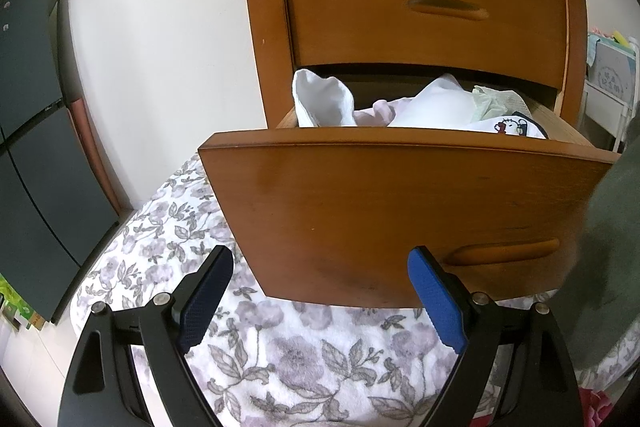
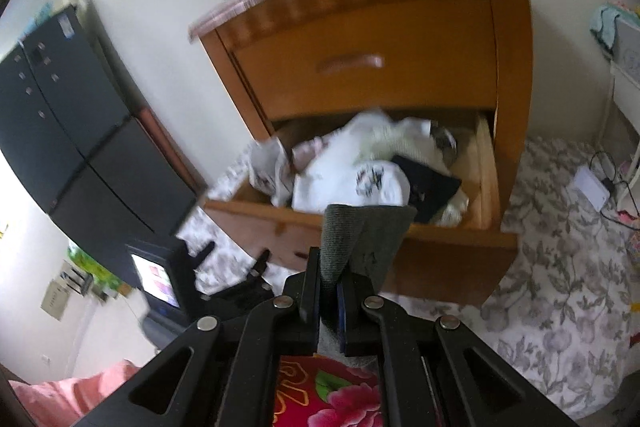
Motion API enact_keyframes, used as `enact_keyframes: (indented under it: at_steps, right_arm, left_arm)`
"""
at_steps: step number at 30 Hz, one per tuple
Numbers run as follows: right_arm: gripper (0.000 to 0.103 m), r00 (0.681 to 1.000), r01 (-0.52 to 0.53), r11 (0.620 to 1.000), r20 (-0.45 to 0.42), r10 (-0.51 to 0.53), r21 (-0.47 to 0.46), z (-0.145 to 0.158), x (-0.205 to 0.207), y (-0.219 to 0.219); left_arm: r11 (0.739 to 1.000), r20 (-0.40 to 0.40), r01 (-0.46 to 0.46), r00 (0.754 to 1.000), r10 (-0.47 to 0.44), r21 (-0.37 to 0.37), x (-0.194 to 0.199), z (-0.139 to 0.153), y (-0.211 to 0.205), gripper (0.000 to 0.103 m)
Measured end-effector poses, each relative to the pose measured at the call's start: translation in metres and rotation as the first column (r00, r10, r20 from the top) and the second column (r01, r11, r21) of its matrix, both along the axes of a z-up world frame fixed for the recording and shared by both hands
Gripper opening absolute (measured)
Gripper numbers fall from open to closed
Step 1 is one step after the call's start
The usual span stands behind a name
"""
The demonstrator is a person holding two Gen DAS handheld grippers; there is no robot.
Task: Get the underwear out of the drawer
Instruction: 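Lower the grey cloth onto the bed cover and open the right tool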
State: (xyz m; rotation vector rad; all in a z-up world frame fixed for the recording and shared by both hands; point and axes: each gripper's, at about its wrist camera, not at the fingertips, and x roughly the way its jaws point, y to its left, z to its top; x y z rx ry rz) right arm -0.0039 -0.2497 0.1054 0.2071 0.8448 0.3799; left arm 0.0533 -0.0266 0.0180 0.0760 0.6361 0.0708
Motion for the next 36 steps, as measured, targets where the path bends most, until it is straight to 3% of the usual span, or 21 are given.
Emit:
enact_keyframes:
  at_steps: [15, 27, 30, 32, 34, 36]
  right_arm:
    - [0.007, 0.962, 0.018, 0.994, -0.268, -0.047, -0.109, -0.123, 0.046, 0.023]
    - [0.010, 0.926, -0.002, 0.977, -0.369, -0.079, -0.214, -0.171, 0.047, 0.034]
    - [0.022, 0.925, 0.000, 0.970, -0.368, -0.092, -0.241, -0.171, 0.045, 0.035]
    - [0.043, 0.927, 0.004, 0.965, -0.361, -0.101, -0.261, -0.170, 0.046, 0.035]
    - [0.055, 0.934, 0.001, 0.959, -0.344, -0.102, -0.282, -0.167, 0.044, 0.036]
    - [0.056, 0.939, -0.004, 0.955, -0.330, -0.099, -0.297, -0.165, 0.043, 0.037]
  left_arm:
    - [1.000, -0.013, -0.006, 1.000, 0.005, -0.004, 0.003, -0.002, 0.000, 0.090]
    - [1.000, -0.029, -0.005, 1.000, 0.005, 0.000, 0.006, -0.005, -0.001, 0.090]
    - [1.000, -0.033, -0.005, 0.999, 0.005, 0.000, 0.007, -0.006, -0.002, 0.090]
    - [1.000, -0.034, -0.006, 0.999, 0.006, -0.001, 0.007, -0.006, -0.002, 0.090]
    - [1.000, -0.036, -0.008, 0.999, 0.008, -0.001, 0.007, -0.006, -0.002, 0.090]
    - [1.000, -0.038, -0.009, 0.999, 0.009, 0.000, 0.007, -0.006, -0.002, 0.090]
